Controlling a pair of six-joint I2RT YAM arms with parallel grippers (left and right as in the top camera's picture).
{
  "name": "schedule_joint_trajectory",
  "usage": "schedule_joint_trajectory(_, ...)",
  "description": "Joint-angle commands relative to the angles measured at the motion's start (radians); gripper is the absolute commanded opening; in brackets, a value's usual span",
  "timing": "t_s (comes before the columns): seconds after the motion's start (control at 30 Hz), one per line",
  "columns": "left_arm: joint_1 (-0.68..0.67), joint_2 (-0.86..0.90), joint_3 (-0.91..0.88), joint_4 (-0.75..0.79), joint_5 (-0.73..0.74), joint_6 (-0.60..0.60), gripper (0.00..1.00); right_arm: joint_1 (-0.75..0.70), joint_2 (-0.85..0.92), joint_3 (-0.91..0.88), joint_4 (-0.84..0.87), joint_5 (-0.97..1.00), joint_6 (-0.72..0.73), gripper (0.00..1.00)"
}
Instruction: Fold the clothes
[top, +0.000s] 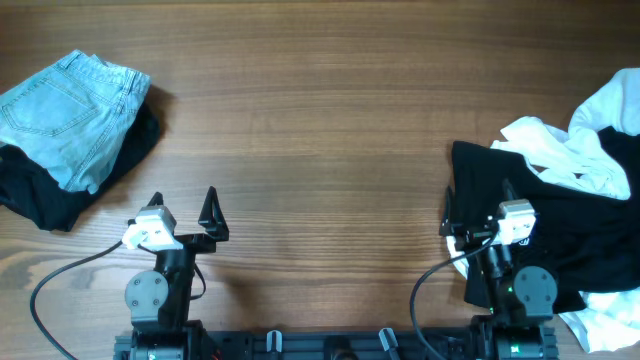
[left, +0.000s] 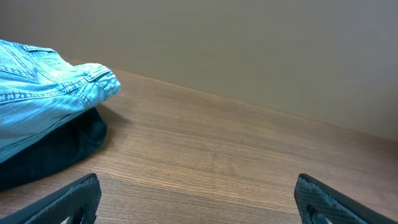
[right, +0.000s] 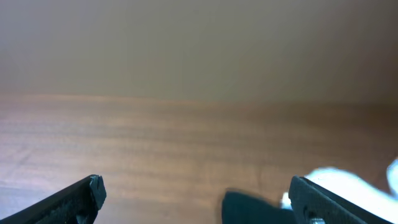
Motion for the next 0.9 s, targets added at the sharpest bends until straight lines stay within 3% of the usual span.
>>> schedule_joint_trajectory(0.0, -0.006, 0.002, 0.017, -0.012, 0.008, -0.003, 1.00, -0.002, 0.058, 0.071, -0.043, 0.051, 0.055, 1.00)
schedule_joint_trajectory(0.13, -0.006, 0.117, 0.118, -0.052, 0.010, -0.003, 1.00, -0.002, 0.259, 0.212, -0.084, 0.071, 0.055, 1.00)
schedule_joint_trajectory(0.27, -0.006, 0.416, 0.328, -0.146, 0.010, -0.003, 1.00, -0.002, 0.612, 0.465, -0.227, 0.073, 0.055, 1.00)
schedule_joint_trajectory(0.37, -0.006, 0.661, 0.521, -0.298, 0.010, -0.003, 1.00, -0.002, 0.858, 0.651, -0.392, 0.072, 0.054, 1.00)
schedule_joint_trajectory(0.4, -0.006, 0.765, 0.606, -0.369, 0.011, -0.003, 1.00, -0.002, 1.015, 0.760, -0.478, 0.063, 0.054, 1.00)
schedule_joint_trajectory(0.53, -0.006, 0.934, 0.694, -0.422, 0.038, -0.003, 1.00, -0.003, 1.235, 0.824, -0.499, -0.002, 0.048, 1.00)
schedule_joint_trajectory(0.63, -0.006, 0.996, 0.694, -0.428, 0.040, -0.003, 1.00, -0.003, 1.371, 0.824, -0.500, 0.202, 0.207, 0.99)
schedule_joint_trajectory(0.7, -0.006, 1.022, 0.694, -0.427, 0.040, -0.003, 1.00, -0.002, 1.482, 0.824, -0.491, 0.226, 0.270, 0.93)
schedule_joint_trajectory(0.73, -0.006, 1.023, 0.694, -0.427, 0.040, -0.003, 1.00, -0.002, 1.516, 0.824, -0.486, 0.226, 0.283, 0.83)
schedule_joint_trajectory(0.77, -0.006, 1.022, 0.694, -0.426, 0.040, -0.003, 1.00, -0.002, 1.551, 0.824, -0.480, 0.226, 0.283, 0.58)
schedule_joint_trajectory(0.8, -0.006, 1.022, 0.694, -0.426, 0.040, -0.003, 1.00, -0.002, 1.581, 0.824, -0.479, 0.226, 0.284, 0.43)
schedule_joint_trajectory(0.87, -0.006, 1.022, 0.694, -0.426, 0.040, -0.003, 1.00, -0.002, 1.611, 0.824, -0.476, 0.226, 0.284, 0.27)
